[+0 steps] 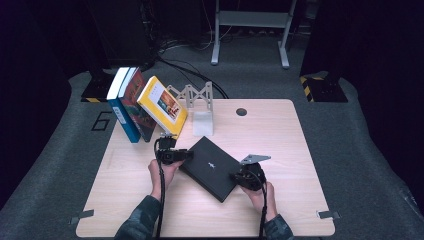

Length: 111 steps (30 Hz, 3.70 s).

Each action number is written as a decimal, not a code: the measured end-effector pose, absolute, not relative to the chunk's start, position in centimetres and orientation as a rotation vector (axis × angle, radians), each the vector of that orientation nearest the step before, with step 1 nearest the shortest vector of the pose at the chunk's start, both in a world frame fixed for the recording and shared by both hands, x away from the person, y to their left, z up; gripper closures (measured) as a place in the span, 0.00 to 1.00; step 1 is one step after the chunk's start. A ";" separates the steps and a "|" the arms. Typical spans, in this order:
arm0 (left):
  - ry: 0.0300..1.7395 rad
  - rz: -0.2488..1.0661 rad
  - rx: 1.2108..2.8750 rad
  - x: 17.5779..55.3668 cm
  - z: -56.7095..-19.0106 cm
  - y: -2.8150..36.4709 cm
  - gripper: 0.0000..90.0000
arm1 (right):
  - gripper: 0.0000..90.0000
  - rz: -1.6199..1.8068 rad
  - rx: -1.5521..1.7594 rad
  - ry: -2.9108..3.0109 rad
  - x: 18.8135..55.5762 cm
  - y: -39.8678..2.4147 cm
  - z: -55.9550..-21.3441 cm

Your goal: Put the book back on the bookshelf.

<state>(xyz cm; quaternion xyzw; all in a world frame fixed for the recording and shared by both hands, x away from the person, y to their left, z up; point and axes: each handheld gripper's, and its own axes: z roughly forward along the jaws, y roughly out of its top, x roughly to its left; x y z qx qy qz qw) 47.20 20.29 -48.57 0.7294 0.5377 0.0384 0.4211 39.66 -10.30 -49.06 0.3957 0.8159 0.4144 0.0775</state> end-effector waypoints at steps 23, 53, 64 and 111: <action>1.323 0.112 1.816 46.7 -45.9 19.8 0.82 | 1.00 1.306 1.200 2.377 38.7 -11.1 -49.4; 1.221 0.232 1.895 47.5 -41.1 17.9 0.85 | 1.00 1.381 1.209 2.311 38.8 -10.7 -49.6; 1.161 0.318 1.962 47.1 -39.1 17.1 0.85 | 1.00 1.399 1.203 2.303 39.1 -10.2 -49.6; 1.010 0.426 1.945 45.2 -35.2 15.4 0.87 | 1.00 1.419 1.212 2.290 40.8 -8.2 -49.8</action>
